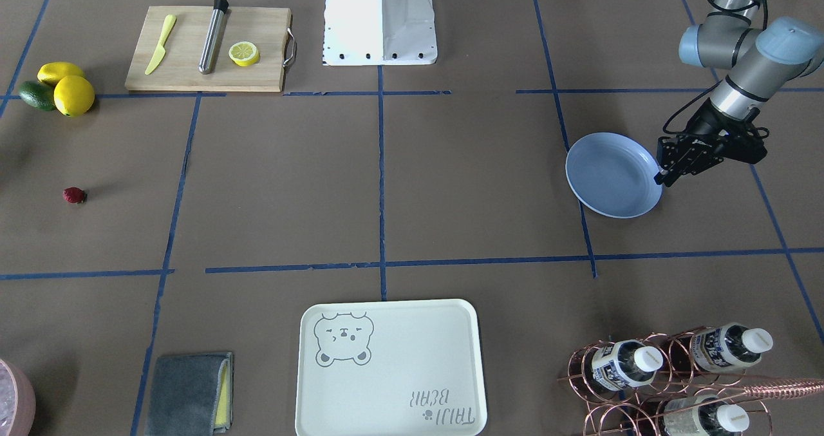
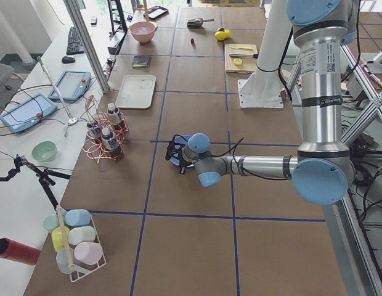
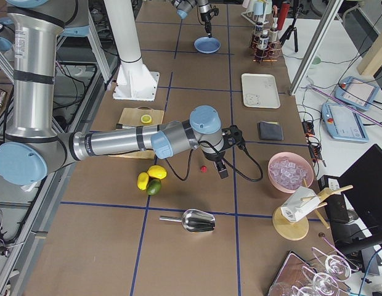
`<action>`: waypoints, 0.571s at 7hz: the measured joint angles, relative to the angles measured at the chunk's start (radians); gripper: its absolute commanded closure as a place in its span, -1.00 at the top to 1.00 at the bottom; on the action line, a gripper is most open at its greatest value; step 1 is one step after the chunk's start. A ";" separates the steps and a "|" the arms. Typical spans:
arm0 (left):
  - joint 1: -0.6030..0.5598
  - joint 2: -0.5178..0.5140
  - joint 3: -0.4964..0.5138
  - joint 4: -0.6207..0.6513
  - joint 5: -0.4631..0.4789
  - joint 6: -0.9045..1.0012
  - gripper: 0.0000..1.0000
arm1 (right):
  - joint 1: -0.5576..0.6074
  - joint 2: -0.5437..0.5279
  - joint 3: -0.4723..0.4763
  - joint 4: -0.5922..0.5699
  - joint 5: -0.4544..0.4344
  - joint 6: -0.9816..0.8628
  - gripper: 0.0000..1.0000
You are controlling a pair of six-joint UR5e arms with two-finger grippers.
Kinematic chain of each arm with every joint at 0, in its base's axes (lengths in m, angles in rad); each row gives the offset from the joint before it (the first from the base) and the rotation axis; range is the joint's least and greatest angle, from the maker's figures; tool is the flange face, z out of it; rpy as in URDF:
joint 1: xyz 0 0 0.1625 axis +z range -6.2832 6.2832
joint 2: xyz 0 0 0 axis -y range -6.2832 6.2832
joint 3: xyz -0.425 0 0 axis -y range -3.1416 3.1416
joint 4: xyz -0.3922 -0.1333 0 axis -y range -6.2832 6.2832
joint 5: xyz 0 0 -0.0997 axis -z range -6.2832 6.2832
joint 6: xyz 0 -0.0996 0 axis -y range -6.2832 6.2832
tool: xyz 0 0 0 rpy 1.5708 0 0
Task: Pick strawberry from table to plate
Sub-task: 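Lower the left gripper to the light blue plate and grasp its rim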
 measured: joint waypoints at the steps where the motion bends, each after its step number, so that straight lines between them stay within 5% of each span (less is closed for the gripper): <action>1: 0.001 -0.002 0.003 0.000 0.003 0.000 -0.84 | 0.000 0.000 0.000 0.000 0.000 0.000 1.00; 2: 0.001 -0.003 0.003 0.000 0.005 -0.003 -1.00 | 0.000 0.000 0.000 0.000 -0.001 -0.001 1.00; 4: 0.003 -0.005 -0.002 -0.003 0.004 -0.008 -1.00 | 0.000 0.000 0.000 0.000 0.000 0.000 1.00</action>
